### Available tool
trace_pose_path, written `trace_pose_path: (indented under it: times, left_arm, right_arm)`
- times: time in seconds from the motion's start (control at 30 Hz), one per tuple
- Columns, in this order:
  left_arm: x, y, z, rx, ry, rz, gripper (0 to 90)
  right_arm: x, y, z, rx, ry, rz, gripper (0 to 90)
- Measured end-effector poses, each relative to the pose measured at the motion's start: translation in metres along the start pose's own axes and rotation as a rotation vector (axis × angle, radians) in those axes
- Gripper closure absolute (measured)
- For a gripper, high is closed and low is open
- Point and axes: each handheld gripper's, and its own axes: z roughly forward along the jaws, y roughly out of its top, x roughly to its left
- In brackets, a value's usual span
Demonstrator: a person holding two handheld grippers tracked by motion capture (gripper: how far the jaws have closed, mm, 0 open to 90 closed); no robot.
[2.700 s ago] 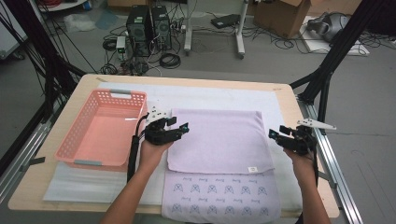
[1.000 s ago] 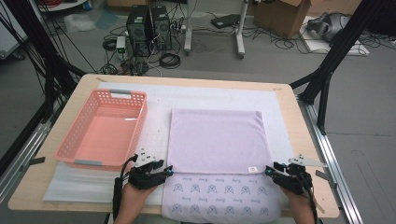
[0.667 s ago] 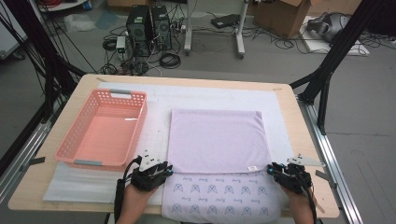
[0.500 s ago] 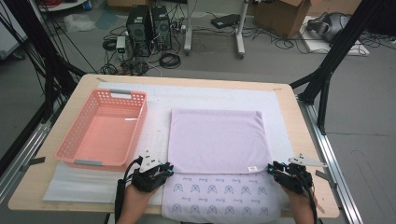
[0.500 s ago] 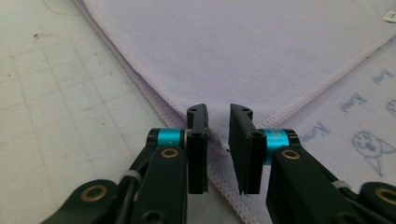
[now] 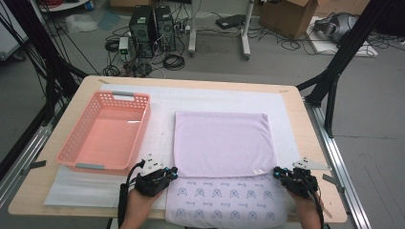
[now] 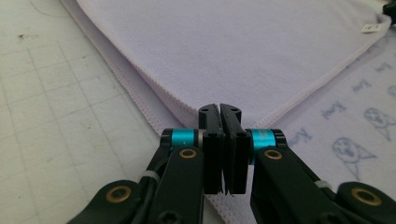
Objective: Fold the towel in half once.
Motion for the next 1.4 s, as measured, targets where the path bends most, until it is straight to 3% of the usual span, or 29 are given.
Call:
trace_pose_path:
  times: [0.43,0.6,1.4]
  left_arm:
    - [0.001,0.002,-0.019,-0.081,-0.038,-0.076,87.7]
    - [-0.002,0.001,-0.028,-0.111,-0.047,-0.084,87.7]
    - [-0.041,-0.034,-0.08,-0.136,-0.05,-0.092,87.6]
  right_arm:
    - [-0.001,-0.003,-0.018,-0.041,0.032,0.016,84.8]
    - [0.002,-0.006,-0.028,-0.054,0.039,0.01,84.8]
    - [0.032,-0.041,-0.08,-0.068,0.063,-0.02,84.8]
